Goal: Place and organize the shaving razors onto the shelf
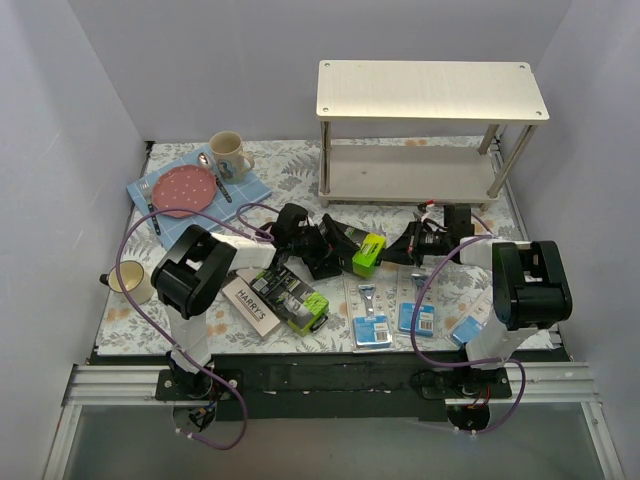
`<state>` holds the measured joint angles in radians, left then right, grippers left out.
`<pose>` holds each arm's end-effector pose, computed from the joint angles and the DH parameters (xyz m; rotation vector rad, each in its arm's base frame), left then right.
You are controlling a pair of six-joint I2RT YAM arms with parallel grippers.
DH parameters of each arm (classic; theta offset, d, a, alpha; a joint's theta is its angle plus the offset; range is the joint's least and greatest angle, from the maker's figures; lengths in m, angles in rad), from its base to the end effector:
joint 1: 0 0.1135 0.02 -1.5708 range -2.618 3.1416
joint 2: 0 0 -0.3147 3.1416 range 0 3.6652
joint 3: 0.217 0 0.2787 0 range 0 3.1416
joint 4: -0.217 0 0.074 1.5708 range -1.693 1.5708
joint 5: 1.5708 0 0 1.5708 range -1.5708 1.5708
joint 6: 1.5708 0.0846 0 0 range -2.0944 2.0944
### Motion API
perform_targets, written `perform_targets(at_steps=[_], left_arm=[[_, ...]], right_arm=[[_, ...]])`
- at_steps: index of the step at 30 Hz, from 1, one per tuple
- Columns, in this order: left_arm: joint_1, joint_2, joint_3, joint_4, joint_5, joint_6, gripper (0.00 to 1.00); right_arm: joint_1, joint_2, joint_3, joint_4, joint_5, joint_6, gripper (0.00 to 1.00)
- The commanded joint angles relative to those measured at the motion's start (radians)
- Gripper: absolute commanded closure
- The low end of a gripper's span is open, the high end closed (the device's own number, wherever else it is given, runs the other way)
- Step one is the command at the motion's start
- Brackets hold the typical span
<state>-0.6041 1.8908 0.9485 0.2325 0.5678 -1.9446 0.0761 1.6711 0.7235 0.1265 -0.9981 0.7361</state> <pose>0.3344 -0.2861 0.1326 1.3110 -2.2018 1.3320 0.3344 0.0968 0.1529 0.2894 2.4255 1.5672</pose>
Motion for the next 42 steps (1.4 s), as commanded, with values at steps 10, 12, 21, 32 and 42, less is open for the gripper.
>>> perform_targets(at_steps=[10, 12, 21, 32, 42], left_arm=[[-0.003, -0.050, 0.043, 0.126, 0.073, 0.082, 0.33], [0.004, -0.070, 0.010, 0.149, 0.101, 0.105, 0.42], [0.021, -0.105, -0.045, 0.272, 0.194, 0.177, 0.64], [0.036, -0.047, 0.130, 0.211, 0.242, 0.260, 0.64], [0.102, 0.108, 0.352, 0.076, 0.208, 0.354, 0.62]], right_arm=[[0.070, -0.054, -0.075, 0.048, -0.119, -0.023, 0.99], [0.070, -0.060, -0.073, 0.027, -0.117, -0.052, 0.99], [0.080, -0.138, -0.088, -0.019, -0.099, -0.142, 0.96], [0.123, -0.225, -0.038, 0.054, -0.059, -0.120, 0.98], [0.116, -0.056, 0.033, 0.396, -0.019, 0.117, 0.98]])
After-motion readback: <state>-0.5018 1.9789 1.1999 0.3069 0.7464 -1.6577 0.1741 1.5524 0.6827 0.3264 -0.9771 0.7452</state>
